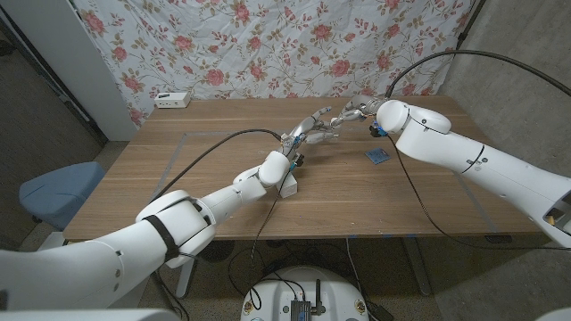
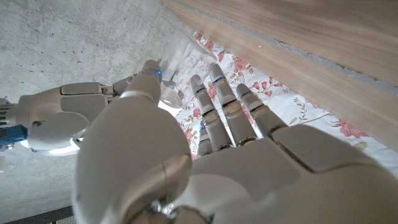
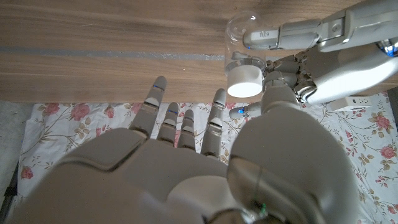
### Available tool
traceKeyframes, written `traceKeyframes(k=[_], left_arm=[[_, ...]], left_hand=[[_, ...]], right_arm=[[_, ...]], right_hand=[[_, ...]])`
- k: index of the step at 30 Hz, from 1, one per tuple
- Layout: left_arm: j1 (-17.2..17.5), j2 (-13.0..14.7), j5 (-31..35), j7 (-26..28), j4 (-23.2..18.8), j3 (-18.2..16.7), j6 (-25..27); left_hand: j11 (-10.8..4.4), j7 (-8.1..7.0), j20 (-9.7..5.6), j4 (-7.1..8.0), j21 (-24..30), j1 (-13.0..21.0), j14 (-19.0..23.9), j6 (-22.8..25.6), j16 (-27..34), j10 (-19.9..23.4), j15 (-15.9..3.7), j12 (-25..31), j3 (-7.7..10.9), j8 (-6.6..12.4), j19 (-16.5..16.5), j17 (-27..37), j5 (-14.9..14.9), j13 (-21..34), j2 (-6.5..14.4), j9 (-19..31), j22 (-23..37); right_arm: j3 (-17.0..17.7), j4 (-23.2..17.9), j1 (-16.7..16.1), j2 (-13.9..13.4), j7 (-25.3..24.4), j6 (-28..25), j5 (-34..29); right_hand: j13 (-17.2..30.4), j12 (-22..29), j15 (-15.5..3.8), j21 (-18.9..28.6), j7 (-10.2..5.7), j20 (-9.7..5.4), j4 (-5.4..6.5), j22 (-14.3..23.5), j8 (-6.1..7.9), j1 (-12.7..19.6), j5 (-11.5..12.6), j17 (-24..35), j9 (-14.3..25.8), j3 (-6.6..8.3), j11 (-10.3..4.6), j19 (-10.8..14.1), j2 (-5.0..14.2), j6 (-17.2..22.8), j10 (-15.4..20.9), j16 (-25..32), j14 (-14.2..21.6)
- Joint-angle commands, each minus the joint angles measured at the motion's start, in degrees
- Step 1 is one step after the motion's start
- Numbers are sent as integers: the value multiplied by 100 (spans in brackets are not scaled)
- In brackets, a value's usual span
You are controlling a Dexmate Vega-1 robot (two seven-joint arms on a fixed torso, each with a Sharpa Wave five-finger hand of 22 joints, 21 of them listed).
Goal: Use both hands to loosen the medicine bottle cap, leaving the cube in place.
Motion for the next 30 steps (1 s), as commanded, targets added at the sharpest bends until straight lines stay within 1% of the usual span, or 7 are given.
traceKeyframes(k=[1,9,15,22,25,30], left_arm=[[-152,-126,-47,-10,327,75,-130],[-182,-149,-66,13,379,110,-160],[-155,-114,-67,20,292,116,-120],[-107,-77,-62,26,177,107,-67],[-94,-79,-63,27,166,104,-69],[-60,-55,-54,30,96,96,-48]], left_hand=[[-59,25,-51,0,3,14,66,47,-6,106,-537,15,38,18,-11,6,27,7,63,12,18],[-60,21,-51,-8,3,20,61,52,-8,110,-538,16,37,17,-13,5,26,8,53,12,18],[-60,18,-53,-6,3,17,66,51,-5,110,-535,15,38,14,-15,6,27,8,54,12,19],[-55,25,-45,-4,3,14,66,48,-7,113,-536,16,41,10,-16,5,27,8,54,12,19],[-57,18,-50,-2,4,14,72,50,-5,114,-538,16,45,10,-15,6,28,8,61,12,19],[-58,23,-47,-3,4,14,67,49,-8,112,-536,14,48,9,-15,4,28,8,59,13,19]], right_arm=[[-17,123,4,83,-79,12,-45],[-12,162,2,94,-86,46,-43],[1,171,-14,95,-108,68,-48],[16,155,-48,100,-134,40,-44],[12,133,-58,94,-144,25,-57],[-2,101,-58,84,-149,-14,-82]], right_hand=[[34,42,-26,19,0,-11,-38,10,74,78,61,13,41,51,-36,70,3,143,78,38,108],[34,39,-38,17,-31,-10,-54,9,141,114,60,22,64,89,-48,103,23,263,108,39,126],[34,38,-48,12,-39,-8,-60,9,191,143,61,27,79,113,-47,116,52,355,128,43,141],[33,37,-72,14,-108,-35,-76,8,282,201,59,35,109,152,-62,166,95,511,171,54,172],[33,41,-78,10,-109,-72,-83,8,292,222,58,36,115,164,-71,163,106,518,190,57,183],[33,37,-87,5,-151,-77,-94,7,334,260,55,38,128,184,-76,170,125,589,202,61,196]])
